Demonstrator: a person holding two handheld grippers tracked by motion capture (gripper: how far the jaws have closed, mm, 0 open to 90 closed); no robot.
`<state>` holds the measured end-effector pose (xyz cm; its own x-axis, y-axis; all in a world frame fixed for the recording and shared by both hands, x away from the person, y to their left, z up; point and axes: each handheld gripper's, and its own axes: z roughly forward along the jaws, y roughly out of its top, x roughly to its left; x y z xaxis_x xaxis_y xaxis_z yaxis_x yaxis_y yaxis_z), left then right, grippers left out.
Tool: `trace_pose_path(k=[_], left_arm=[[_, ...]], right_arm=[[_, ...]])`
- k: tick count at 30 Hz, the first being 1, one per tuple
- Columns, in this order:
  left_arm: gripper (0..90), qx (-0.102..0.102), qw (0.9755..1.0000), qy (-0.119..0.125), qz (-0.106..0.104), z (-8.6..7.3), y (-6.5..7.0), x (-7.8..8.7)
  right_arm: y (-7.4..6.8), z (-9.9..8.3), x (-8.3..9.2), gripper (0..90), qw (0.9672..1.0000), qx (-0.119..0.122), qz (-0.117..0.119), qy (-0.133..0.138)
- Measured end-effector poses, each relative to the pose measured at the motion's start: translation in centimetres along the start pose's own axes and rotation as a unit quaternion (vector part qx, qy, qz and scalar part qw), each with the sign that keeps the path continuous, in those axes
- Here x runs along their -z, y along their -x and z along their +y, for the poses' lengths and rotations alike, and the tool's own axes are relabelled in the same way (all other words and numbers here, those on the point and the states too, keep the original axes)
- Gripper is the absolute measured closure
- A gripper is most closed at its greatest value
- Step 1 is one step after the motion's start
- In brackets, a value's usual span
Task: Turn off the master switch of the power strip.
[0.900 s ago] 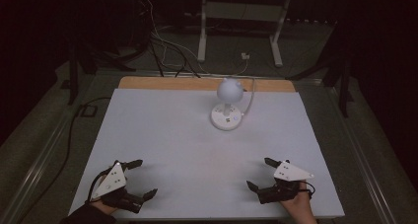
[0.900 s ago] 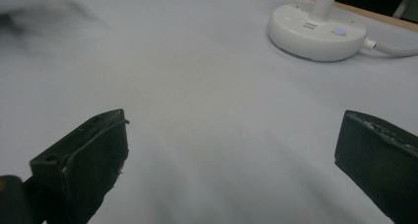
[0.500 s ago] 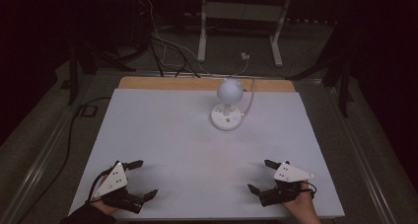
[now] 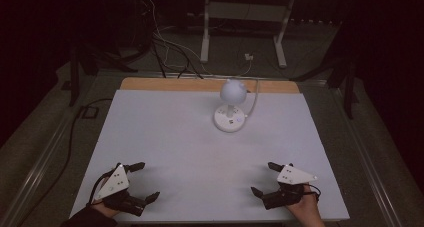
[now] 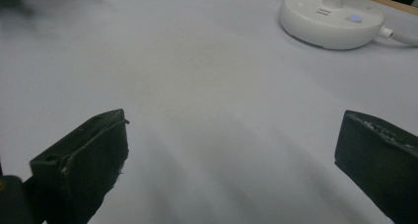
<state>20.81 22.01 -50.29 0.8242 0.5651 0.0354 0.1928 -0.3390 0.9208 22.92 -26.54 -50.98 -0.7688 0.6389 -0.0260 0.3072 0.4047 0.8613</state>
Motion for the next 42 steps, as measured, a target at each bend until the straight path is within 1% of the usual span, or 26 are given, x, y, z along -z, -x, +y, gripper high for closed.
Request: trace_pose_path(k=[8,12,14,16,19,24,27,28,30,31,33,36,39,42], left_arm=[[0.3,0.001,1.0,0.001,0.0,0.0,0.0,0.1],[0.3,0.001,1.0,0.001,-0.002,0.0,0.0,0.1],[0.3,-0.001,1.0,-0.002,-0.003,0.0,0.1,0.0],[0.3,0.0,1.0,-0.002,-0.004,0.0,0.1,0.0],[0.3,0.002,1.0,0.001,-0.003,0.0,0.0,0.1],[0.3,0.001,1.0,0.0,-0.004,0.0,0.1,0.1],[0.3,-0.001,1.0,-0.003,-0.004,0.0,0.1,0.0],[0.3,-0.001,1.0,-0.002,-0.005,0.0,0.1,0.0],[0.3,0.001,1.0,-0.001,-0.005,0.0,0.1,0.0],[0.3,0.001,1.0,-0.001,-0.005,0.0,0.1,0.0],[0.3,0.002,1.0,-0.001,-0.004,-0.1,0.0,0.0],[0.3,0.003,1.0,-0.001,-0.005,0.0,0.1,0.0],[0.3,0.002,1.0,-0.001,-0.005,0.0,0.1,0.0],[0.3,0.004,1.0,0.0,-0.004,0.0,0.1,0.0]], right_arm=[[-0.2,0.1,0.0,0.0,1.0,-0.001,0.002,-0.003],[-0.4,0.2,-0.1,0.0,0.9999,0.011,-0.005,-0.009],[-0.5,0.2,-0.1,0.0,0.9999,0.009,-0.006,-0.013],[-0.5,0.1,-0.2,0.0,0.9998,0.013,-0.008,-0.016],[-0.6,0.2,-0.2,0.0,0.9998,0.01,-0.007,-0.013],[-0.8,0.5,0.0,0.0,0.9999,0.01,-0.007,-0.007],[-1.0,0.7,-0.1,0.0,1.0,0.003,0.003,-0.008],[-1.1,0.7,-0.1,0.0,0.9999,0.006,0.003,-0.008],[-1.1,0.9,-0.2,0.0,0.9999,0.005,0.007,-0.007],[-1.1,1.0,-0.3,0.0,0.9999,0.002,0.015,-0.005],[-1.2,1.0,-0.4,0.0,0.9998,0.002,0.016,-0.006],[-1.5,1.4,-0.7,0.0,0.9996,-0.001,0.026,-0.005],[-1.6,1.7,-0.8,0.0,0.9995,-0.003,0.032,-0.005],[-1.6,2.1,-0.9,0.0,0.9995,-0.003,0.031,-0.004]])
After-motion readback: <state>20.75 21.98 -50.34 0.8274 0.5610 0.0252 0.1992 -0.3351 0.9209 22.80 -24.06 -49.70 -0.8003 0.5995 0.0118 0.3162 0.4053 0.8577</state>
